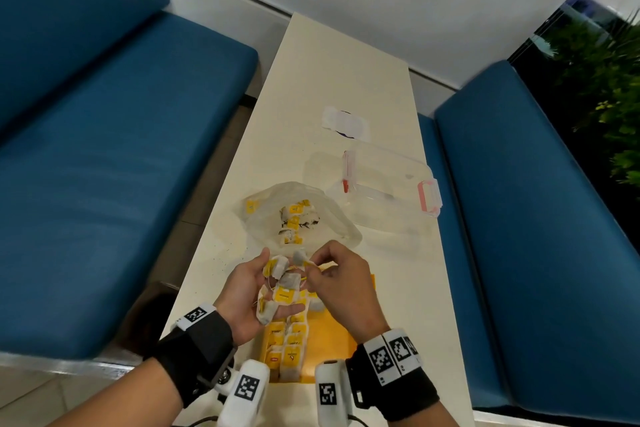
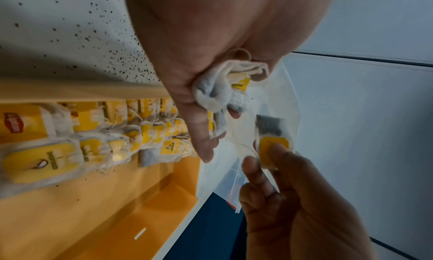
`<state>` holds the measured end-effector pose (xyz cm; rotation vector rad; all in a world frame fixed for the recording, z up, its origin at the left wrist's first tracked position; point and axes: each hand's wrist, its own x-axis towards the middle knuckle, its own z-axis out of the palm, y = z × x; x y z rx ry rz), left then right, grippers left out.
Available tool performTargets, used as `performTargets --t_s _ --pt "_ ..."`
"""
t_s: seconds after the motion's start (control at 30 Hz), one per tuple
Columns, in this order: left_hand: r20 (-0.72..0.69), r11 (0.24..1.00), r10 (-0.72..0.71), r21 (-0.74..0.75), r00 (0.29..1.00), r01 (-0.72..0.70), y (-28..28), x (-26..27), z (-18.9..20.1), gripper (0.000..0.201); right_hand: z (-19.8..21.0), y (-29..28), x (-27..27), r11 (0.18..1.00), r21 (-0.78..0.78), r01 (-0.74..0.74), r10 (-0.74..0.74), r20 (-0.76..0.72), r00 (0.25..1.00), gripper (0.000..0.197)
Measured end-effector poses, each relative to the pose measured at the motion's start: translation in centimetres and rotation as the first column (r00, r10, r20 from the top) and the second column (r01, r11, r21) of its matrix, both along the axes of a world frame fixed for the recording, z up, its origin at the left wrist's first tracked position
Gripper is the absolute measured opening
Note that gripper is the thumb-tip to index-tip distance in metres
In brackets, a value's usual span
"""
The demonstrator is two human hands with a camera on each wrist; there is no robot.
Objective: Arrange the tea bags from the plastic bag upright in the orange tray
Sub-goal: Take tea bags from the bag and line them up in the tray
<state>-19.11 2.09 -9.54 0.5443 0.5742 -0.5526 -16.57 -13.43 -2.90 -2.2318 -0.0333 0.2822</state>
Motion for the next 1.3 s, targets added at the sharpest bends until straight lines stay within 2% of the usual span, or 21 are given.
performTargets --t_s 0.1,0.17,0.3,0.43,0.57,0.73,1.03,1.3 --pt "-0.014 1.000 -0.003 -0.007 1.000 0.003 0.1 0.0 0.1 0.059 0.6 -1.5 0.6 0.998 -0.059 0.000 0.005 0.091 0.996 0.017" --pt "-0.025 1.000 -0.009 -0.014 1.000 0.008 0.2 0.1 0.0 0.059 0.7 -2.4 0.9 0.997 -0.073 0.009 -0.002 0.102 0.995 0.014" --pt "-0.040 1.000 -0.017 -0.027 0.999 0.016 0.4 0.0 0.1 0.058 0.2 -3.5 0.8 0.999 -0.034 0.035 -0.033 0.048 0.998 0.015" --pt "-0.044 1.000 -0.024 -0.020 0.999 0.023 0.4 -0.1 0.1 0.057 -0.3 -4.0 0.7 0.995 0.089 0.045 -0.041 -0.044 0.998 0.020" --pt "-0.051 1.000 -0.022 -0.001 0.998 0.022 0.4 0.0 0.1 0.057 -2.1 -4.5 0.7 1.000 -0.017 -0.015 0.011 -0.194 0.981 0.029" --pt "-0.056 0.999 -0.021 0.034 0.998 0.023 0.5 0.0 0.3 0.054 -4.4 -5.7 0.3 0.988 -0.141 -0.056 0.013 -0.285 0.958 0.029" --pt "-0.062 0.999 -0.017 0.038 0.998 0.019 0.6 0.0 0.2 0.055 -6.3 -6.8 0.3 0.957 -0.226 -0.184 0.098 -0.346 0.933 0.016" --pt "-0.062 0.998 -0.012 0.054 0.998 0.016 0.5 0.0 0.2 0.055 -8.0 -6.1 1.6 0.952 -0.231 -0.198 0.073 -0.456 0.887 0.023"
